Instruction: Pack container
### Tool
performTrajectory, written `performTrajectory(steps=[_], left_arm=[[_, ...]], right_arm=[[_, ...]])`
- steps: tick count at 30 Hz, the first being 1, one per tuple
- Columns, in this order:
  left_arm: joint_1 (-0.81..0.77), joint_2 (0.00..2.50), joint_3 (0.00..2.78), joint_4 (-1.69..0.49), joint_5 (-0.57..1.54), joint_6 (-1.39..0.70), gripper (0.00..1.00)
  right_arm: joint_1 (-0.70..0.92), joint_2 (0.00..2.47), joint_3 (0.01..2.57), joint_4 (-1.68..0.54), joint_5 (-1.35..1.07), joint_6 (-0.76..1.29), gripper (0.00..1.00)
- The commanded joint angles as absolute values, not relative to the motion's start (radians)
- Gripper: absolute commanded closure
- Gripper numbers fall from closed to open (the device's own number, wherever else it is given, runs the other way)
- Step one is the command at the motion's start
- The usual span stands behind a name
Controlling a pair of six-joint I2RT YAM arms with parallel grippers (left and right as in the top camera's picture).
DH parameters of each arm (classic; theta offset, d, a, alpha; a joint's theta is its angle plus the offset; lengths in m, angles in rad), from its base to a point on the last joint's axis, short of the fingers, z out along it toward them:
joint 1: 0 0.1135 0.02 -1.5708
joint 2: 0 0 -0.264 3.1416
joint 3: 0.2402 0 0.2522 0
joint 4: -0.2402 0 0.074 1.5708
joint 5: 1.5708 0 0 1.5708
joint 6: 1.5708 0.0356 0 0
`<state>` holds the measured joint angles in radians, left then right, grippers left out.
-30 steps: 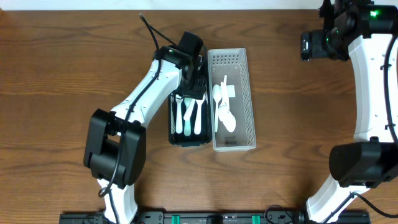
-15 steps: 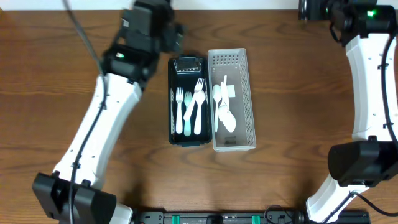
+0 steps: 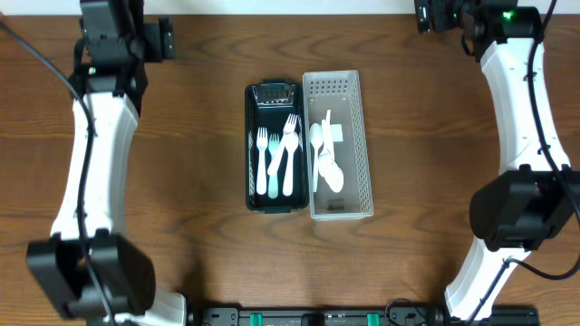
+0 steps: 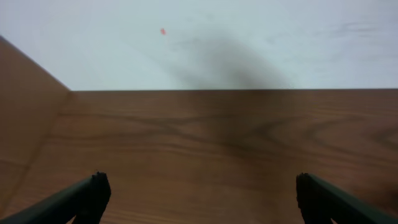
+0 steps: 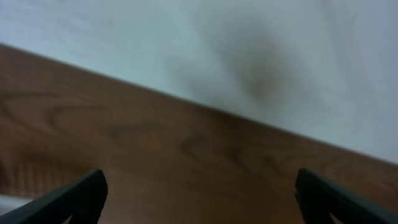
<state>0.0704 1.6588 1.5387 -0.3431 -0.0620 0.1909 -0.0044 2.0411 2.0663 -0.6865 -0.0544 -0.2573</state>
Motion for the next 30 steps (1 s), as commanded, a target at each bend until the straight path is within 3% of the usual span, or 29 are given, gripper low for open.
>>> performTrajectory(steps=[1, 8, 15, 23, 30], left_arm=[[0.066, 1.505, 1.438, -0.307, 0.019, 0.179, 0.02], [0.068, 1.193, 1.046, -0.001, 0.019, 0.179, 0.02], [0.068, 0.929, 0.701, 0.237, 0.019, 0.181, 0.02], [0.069, 0.716, 0.658, 0.130, -0.040, 0.183, 0.02], [0.069, 0.552, 0.658, -0.018, -0.084, 0.183, 0.02]], right_arm=[[-0.053, 1.940, 2.015, -0.680, -0.060, -0.173, 0.01], [-0.126, 1.711, 1.688, -0.529, -0.059, -0.154, 0.01], [-0.146, 1.405, 1.195, -0.216, 0.000, -0.154, 0.01], [-0.132, 1.038, 0.733, 0.045, 0.001, -0.154, 0.01], [-0.100, 0.723, 0.487, 0.142, 0.015, -0.154, 0.01]])
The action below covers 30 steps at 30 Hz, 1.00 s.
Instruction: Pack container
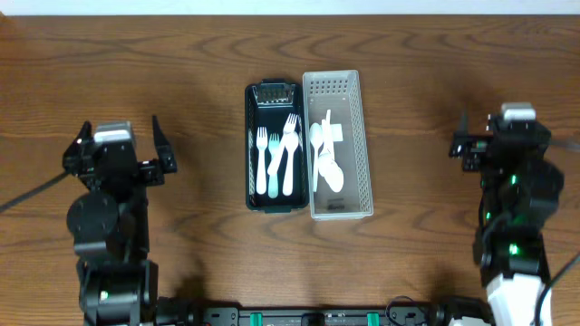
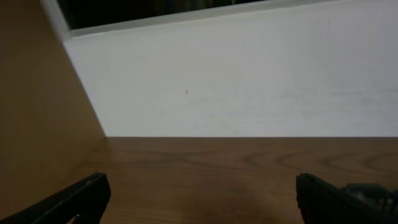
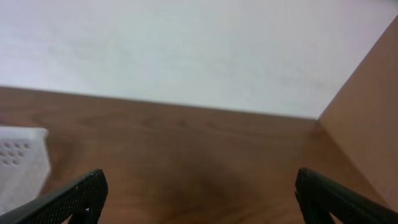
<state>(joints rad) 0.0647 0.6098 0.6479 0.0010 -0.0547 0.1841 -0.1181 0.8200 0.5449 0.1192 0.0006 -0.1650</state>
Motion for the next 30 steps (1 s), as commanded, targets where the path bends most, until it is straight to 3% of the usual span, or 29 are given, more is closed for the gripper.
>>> performTrajectory(steps=[1, 11, 22, 30], left_arm=[[0.069, 0.524, 0.658, -0.046, -0.084, 0.183, 0.02], [0.069, 0.396, 0.630, -0.221, -0.083, 0.179, 0.02], [0.066, 0.394, 0.351, -0.043, -0.082, 0.179, 0.02], [0.066, 0.452, 0.346, -0.090, -0.083, 0.106, 0.02]], right_arm=[[-0.097, 0.680, 0.467, 0.141, 0.016, -0.154, 0.01], [-0.097, 0.503, 0.392, 0.116, 0.019, -0.154, 0.01], [-0.097, 0.503, 0.392, 0.085, 0.019, -0.154, 0.01], [-0.097, 0.503, 0.392, -0.133, 0.019, -0.154, 0.01]])
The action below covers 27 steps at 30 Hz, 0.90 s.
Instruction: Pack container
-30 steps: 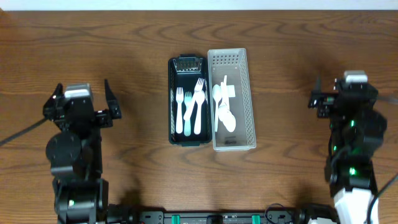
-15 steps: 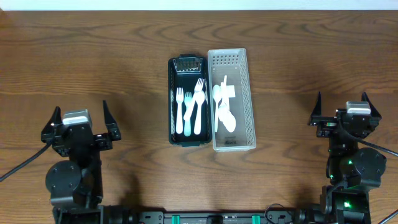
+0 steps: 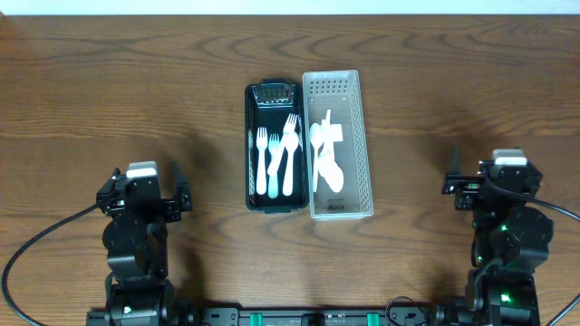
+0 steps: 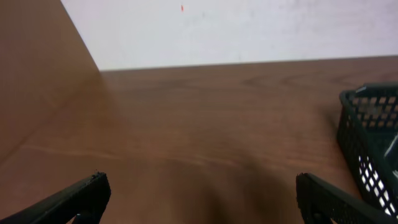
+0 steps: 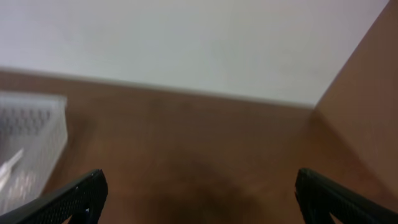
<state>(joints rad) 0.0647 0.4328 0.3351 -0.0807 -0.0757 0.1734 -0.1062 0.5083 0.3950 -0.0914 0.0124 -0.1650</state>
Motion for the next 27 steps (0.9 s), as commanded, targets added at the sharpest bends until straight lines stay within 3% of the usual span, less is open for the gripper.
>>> performTrajectory(steps=[1, 17, 27], left_arm=[[0.066, 0.461, 0.346, -0.094, -0.083, 0.068, 0.02], [0.066, 0.494, 0.346, -0.130, -0.083, 0.013, 0.02], [0.066, 0.494, 0.346, -0.130, -0.083, 0.013, 0.02]], right_arm=[[-0.097, 0.503, 0.392, -0.169, 0.019, -0.154, 0.01], [-0.098, 0.504, 0.392, -0.831, 0.019, -0.154, 0.01], [-0.097, 0.503, 0.392, -0.893, 0.019, -0.154, 0.01]])
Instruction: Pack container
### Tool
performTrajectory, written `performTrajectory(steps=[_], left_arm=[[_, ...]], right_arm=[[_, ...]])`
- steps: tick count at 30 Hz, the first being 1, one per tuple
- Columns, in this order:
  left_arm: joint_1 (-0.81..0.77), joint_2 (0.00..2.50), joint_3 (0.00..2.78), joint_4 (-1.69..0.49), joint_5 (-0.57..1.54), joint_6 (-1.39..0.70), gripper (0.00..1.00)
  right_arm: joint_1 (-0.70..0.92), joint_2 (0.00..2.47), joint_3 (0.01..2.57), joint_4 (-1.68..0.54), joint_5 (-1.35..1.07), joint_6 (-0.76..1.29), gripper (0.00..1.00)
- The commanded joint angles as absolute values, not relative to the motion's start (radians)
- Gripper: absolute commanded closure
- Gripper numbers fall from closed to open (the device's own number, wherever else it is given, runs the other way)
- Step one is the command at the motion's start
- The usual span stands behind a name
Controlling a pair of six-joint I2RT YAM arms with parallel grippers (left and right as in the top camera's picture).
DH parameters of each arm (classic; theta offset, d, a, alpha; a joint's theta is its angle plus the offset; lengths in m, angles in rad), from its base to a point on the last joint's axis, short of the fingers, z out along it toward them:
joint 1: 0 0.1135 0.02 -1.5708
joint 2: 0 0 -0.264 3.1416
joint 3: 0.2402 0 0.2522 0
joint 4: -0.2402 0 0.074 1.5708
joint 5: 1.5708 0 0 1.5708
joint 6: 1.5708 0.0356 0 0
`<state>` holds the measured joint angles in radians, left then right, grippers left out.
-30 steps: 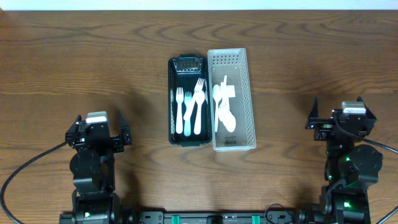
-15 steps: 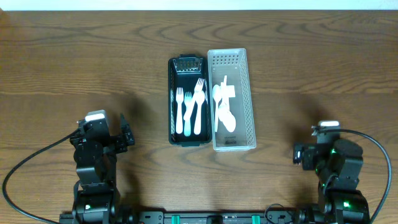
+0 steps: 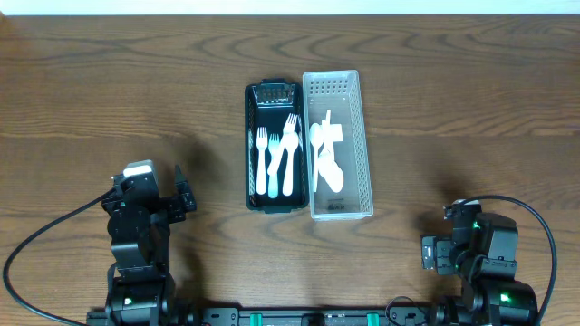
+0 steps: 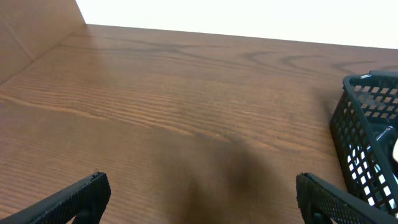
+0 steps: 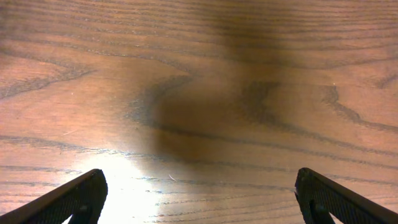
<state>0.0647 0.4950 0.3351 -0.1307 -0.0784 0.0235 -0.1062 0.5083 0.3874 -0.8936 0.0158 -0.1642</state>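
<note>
A dark green basket [image 3: 275, 197] holding white plastic forks [image 3: 276, 154] stands mid-table, touching a white basket [image 3: 361, 136] with white spoons [image 3: 324, 156] on its right. The dark basket's mesh corner [image 4: 364, 140] shows at the right edge of the left wrist view. My left gripper [image 3: 177, 197] is open low at the front left, nothing between its fingers [image 4: 81, 196]. My right gripper [image 3: 439, 254] is open at the front right, facing bare wood, its fingers [image 5: 74, 196] far apart.
The wooden table [image 3: 136, 81] spreads around both baskets. A white wall [image 4: 249, 15] runs behind the table's far edge. Both arm bases sit at the front edge.
My right gripper has dropped toward the front edge and now looks straight down at the wood. The left gripper tilted lower and turned slightly toward the dark basket.
Both arms reached to the table's far corners with grippers open. Then both were back at mid-depth on either side of the baskets, then nearer the front. Now they are folded low at the front edge. The baskets and cutlery have not moved.
</note>
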Motion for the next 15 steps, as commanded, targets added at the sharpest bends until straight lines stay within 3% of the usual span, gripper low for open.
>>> performTrajectory(steps=[1, 8, 15], left_arm=[[0.066, 0.494, 0.346, -0.130, -0.083, 0.013, 0.02], [0.066, 0.494, 0.346, -0.130, -0.083, 0.013, 0.02], [0.066, 0.494, 0.346, -0.130, -0.083, 0.013, 0.02]], right_arm=[[-0.097, 0.503, 0.392, -0.893, 0.019, -0.154, 0.01], [-0.089, 0.465, 0.392, -0.894, 0.019, -0.154, 0.01], [-0.045, 0.221, 0.392, -0.990, 0.006, -0.139, 0.01]])
